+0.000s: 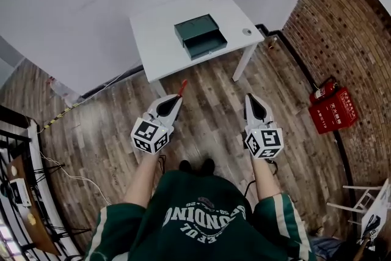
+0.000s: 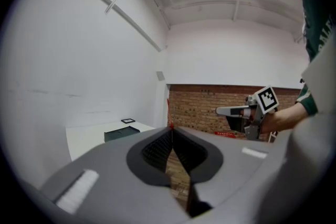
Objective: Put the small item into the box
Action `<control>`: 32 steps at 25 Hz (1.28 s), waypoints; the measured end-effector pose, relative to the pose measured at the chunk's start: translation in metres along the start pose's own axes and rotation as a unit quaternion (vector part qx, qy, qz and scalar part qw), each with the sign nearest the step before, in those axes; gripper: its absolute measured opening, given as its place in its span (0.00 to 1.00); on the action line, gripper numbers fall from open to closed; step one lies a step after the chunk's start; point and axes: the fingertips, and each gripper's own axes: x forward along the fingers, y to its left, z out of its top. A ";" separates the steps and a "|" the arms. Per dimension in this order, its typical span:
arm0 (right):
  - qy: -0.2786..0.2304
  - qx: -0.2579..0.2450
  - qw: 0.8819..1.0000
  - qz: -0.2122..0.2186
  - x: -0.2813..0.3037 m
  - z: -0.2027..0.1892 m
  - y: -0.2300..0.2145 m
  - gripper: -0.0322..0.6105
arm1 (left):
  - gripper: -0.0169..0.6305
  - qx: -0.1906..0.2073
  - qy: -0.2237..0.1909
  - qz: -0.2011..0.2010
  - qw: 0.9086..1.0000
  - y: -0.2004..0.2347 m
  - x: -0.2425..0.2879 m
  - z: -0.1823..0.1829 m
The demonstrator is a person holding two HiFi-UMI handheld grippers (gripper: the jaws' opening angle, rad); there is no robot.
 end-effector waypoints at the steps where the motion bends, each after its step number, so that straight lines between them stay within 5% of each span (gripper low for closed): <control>1: 0.002 0.002 1.000 0.005 -0.001 -0.001 -0.001 0.05 | 0.11 0.000 0.000 0.000 1.000 -0.002 0.002 0.000; 17: 0.038 0.021 0.998 0.044 0.006 -0.029 -0.014 0.05 | 0.11 -0.003 0.013 -0.006 1.000 -0.014 0.035 -0.010; 32: 0.054 0.016 0.998 0.042 0.118 -0.024 -0.060 0.05 | 0.11 -0.011 0.017 -0.019 1.000 0.067 0.139 -0.007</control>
